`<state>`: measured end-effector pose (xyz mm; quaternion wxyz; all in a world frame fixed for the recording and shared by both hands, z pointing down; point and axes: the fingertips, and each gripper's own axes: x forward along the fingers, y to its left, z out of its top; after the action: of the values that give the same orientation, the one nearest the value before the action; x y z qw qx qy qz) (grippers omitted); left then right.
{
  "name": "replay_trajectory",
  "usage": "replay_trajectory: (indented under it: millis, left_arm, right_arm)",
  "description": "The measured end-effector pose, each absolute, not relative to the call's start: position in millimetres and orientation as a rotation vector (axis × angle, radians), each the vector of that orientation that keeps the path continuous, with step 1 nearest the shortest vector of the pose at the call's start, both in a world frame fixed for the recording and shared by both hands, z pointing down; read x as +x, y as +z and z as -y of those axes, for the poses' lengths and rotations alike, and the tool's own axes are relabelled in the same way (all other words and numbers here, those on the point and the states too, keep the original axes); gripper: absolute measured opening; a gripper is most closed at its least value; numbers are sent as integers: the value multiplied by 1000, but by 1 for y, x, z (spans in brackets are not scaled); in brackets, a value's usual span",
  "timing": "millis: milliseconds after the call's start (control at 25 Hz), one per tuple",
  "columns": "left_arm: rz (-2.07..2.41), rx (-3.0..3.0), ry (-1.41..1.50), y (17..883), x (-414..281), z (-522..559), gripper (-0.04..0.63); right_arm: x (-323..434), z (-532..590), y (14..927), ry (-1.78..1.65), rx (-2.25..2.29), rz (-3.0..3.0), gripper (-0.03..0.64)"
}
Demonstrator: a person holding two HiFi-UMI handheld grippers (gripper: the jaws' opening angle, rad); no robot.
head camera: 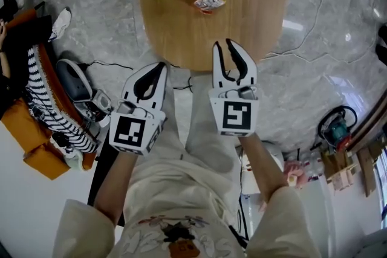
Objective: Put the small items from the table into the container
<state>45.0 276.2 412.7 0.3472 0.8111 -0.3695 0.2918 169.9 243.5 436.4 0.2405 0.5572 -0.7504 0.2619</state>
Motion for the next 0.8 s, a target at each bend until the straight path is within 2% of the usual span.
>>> replay_trajectory:
  millis: [800]
  left_arm:
    - [1027, 2054, 675, 473, 51, -265, 9]
  right_arm:
    - [164, -234, 507, 687, 1428, 2055, 84]
